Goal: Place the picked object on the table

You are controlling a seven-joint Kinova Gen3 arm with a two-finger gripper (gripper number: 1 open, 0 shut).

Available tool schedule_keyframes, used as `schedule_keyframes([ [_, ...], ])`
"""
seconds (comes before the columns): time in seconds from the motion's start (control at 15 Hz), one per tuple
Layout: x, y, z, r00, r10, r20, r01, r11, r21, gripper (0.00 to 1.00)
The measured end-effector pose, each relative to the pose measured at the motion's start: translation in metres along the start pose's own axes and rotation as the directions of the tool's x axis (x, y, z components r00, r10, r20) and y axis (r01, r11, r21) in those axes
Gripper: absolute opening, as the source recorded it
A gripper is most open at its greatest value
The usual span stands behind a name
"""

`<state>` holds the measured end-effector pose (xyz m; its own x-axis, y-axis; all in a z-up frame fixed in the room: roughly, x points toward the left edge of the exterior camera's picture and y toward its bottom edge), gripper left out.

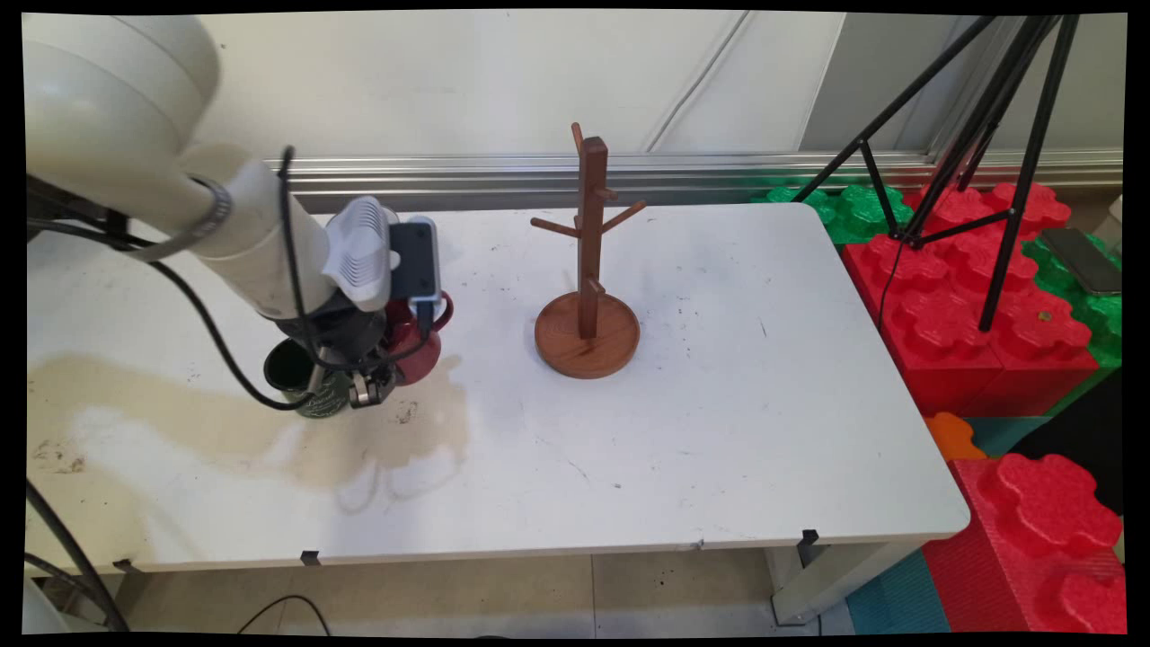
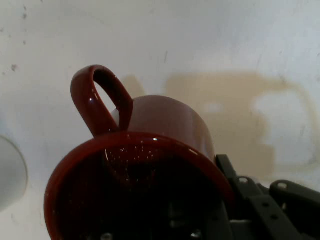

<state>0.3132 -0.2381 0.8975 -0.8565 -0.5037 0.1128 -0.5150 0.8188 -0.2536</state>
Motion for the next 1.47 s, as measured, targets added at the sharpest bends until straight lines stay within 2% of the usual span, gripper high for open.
schedule_keyframes([
  [0.2, 0.009, -0.004, 0.017, 0.998, 0.025, 0.053, -0.025, 1.0, -0.008, 0.0],
  [0.67, 0.031, -0.007, 0.046, 0.991, 0.08, 0.107, -0.076, 0.996, -0.045, 0.0],
  [1.0, 0.047, -0.004, 0.07, 0.985, 0.124, 0.116, -0.115, 0.99, -0.087, 0.0],
  [1.4, 0.057, -0.004, 0.092, 0.983, 0.144, 0.115, -0.13, 0.985, -0.116, 0.0],
  [1.47, 0.058, -0.004, 0.095, 0.983, 0.147, 0.114, -0.134, 0.984, -0.12, 1.0],
])
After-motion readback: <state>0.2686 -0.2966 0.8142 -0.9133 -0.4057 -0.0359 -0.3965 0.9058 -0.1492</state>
